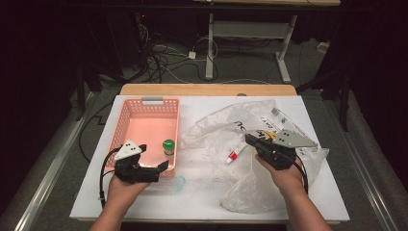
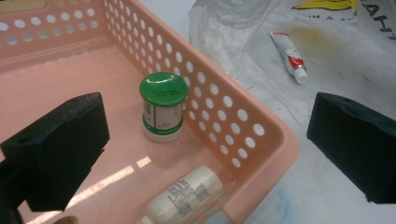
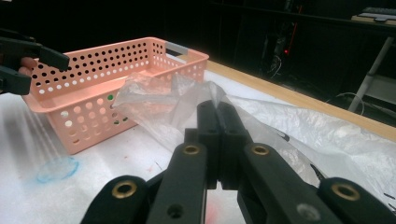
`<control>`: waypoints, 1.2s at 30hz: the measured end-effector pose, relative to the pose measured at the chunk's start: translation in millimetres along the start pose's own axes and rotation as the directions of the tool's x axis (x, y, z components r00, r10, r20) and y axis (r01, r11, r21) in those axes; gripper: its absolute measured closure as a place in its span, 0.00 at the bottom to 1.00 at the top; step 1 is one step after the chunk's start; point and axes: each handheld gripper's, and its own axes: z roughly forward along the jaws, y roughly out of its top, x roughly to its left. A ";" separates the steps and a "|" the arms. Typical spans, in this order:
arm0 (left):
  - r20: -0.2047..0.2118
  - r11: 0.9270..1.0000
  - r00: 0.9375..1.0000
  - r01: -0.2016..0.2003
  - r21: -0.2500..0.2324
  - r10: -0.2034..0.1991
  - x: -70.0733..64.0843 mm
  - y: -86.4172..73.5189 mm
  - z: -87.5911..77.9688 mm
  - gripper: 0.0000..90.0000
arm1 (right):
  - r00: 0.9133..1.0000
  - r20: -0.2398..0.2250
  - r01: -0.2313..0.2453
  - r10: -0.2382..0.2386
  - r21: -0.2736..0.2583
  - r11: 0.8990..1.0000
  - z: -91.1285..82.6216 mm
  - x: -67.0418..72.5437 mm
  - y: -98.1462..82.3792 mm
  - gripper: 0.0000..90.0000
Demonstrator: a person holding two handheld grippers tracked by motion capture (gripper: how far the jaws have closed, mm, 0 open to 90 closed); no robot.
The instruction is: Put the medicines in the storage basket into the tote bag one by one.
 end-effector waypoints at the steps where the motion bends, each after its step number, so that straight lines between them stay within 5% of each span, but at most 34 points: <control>1: -0.003 1.000 1.000 0.001 0.001 -0.001 2.3 0.0 -1.6 0.00 | 1.000 0.000 -0.005 0.005 0.001 1.000 0.3 0.4 -0.2 1.00; 8: -0.052 0.999 0.998 0.029 -0.016 -0.030 18.8 -2.8 -15.7 0.00 | 1.000 -0.001 0.005 -0.005 0.002 1.000 -1.1 0.3 -0.4 1.00; 13: -0.059 0.999 0.998 0.033 0.006 -0.033 19.3 -5.3 -10.1 0.00 | 1.000 -0.003 0.001 -0.001 0.002 1.000 -0.9 -0.5 -1.2 1.00; 23: -0.033 1.000 0.999 0.028 0.009 -0.027 18.7 -2.2 -7.7 0.00 | 1.000 -0.004 0.001 -0.001 0.002 1.000 -0.6 -0.1 -1.6 1.00; 32: 0.002 0.999 1.000 0.031 -0.017 -0.031 14.9 21.4 -4.1 0.02 | 1.000 -0.008 -0.005 0.005 -0.006 1.000 -1.4 -1.4 -0.6 1.00; 36: 0.005 1.000 1.000 0.019 0.010 -0.019 16.7 34.6 2.8 0.10 | 1.000 -0.007 -0.013 0.013 -0.010 1.000 -2.9 -3.0 -0.5 1.00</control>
